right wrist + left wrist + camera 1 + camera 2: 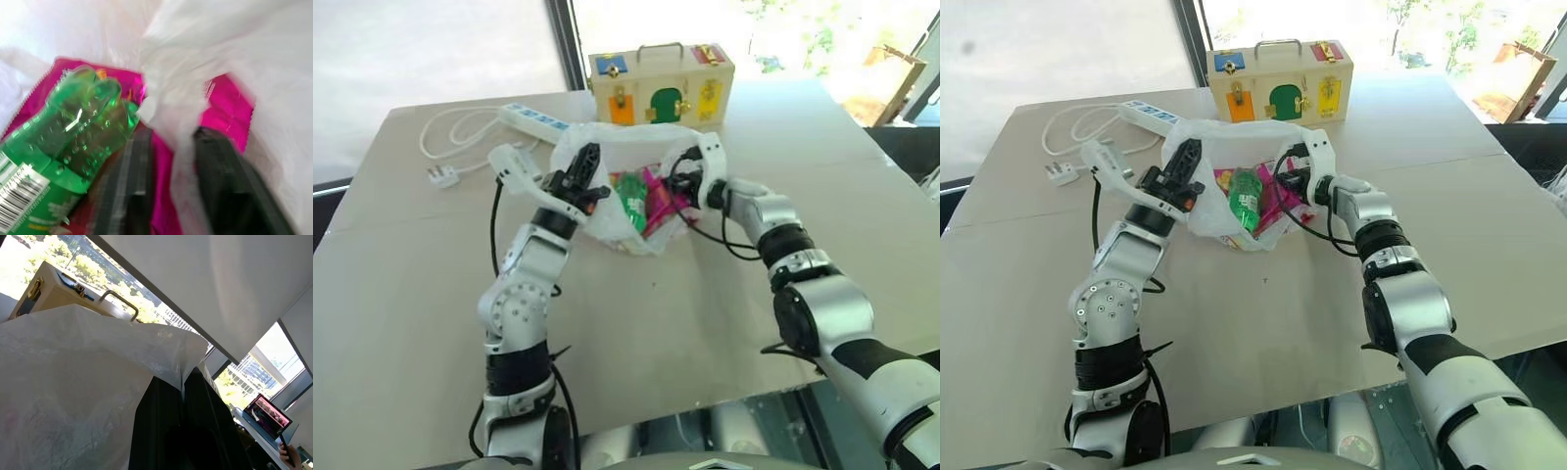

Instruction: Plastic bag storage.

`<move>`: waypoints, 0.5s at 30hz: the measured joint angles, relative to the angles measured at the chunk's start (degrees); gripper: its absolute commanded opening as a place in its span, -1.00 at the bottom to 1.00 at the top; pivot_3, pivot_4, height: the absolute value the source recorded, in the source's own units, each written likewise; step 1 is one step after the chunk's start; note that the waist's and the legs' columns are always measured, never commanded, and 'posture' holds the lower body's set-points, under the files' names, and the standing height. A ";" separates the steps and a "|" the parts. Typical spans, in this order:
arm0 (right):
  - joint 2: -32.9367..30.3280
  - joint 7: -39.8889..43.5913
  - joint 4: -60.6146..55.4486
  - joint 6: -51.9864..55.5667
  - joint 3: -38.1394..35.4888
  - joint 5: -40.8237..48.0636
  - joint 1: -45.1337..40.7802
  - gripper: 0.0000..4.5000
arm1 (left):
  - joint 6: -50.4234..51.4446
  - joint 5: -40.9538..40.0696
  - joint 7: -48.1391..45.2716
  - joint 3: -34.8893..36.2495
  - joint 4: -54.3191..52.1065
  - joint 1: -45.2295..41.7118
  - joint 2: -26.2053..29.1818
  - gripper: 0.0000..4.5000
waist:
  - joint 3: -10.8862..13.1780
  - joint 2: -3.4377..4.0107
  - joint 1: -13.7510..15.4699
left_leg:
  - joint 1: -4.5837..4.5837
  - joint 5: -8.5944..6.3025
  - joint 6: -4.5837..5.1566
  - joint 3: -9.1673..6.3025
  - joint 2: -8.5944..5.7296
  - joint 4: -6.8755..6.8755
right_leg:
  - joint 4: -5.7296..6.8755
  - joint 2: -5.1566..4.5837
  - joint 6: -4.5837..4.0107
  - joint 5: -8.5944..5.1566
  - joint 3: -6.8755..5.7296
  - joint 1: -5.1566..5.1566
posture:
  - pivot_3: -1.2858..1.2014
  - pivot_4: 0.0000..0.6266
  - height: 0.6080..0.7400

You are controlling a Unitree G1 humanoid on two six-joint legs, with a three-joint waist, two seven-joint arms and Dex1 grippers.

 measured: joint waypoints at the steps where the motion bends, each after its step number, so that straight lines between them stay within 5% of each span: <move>1: -0.22 0.29 -1.35 0.53 -0.43 0.42 0.12 -0.98 | 0.20 -0.05 0.05 0.06 -0.19 0.24 0.25 -1.00 | 0.00 0.00 0.01 | -0.01 0.00 0.00 -0.01 0.00 0.00 | 0.00 0.00 0.00 0.00 -0.01 -0.01 | 0.03 -0.52 1.00; 8: -5.40 11.73 -31.53 15.47 -3.55 14.52 8.21 -0.98 | 6.65 -1.32 -1.46 -0.67 -1.55 2.78 7.56 -1.00 | 0.00 0.02 0.27 | -0.11 0.00 0.00 -0.21 0.00 0.00 | -0.02 -0.07 0.00 0.00 0.03 -0.02 | 0.03 -0.52 1.00; 11: -12.11 20.27 -47.68 26.00 -3.18 24.72 13.55 -0.98 | 12.14 -3.20 -5.33 -1.30 -1.49 2.37 15.08 -1.00 | 0.03 0.06 0.53 | -0.19 0.00 0.00 -0.31 -0.02 0.00 | -0.04 -0.09 0.00 0.00 0.04 -0.05 | 0.03 -0.52 1.00; 15: -17.22 21.64 -56.48 34.93 -6.32 34.17 13.87 -0.98 | 18.89 -7.16 -13.34 -0.54 -0.39 -2.46 26.39 -1.00 | 0.03 0.06 0.48 | -0.06 0.00 -0.01 -0.19 0.00 -0.06 | 0.02 -0.15 -0.01 0.00 0.02 -0.05 | 0.03 -0.52 1.00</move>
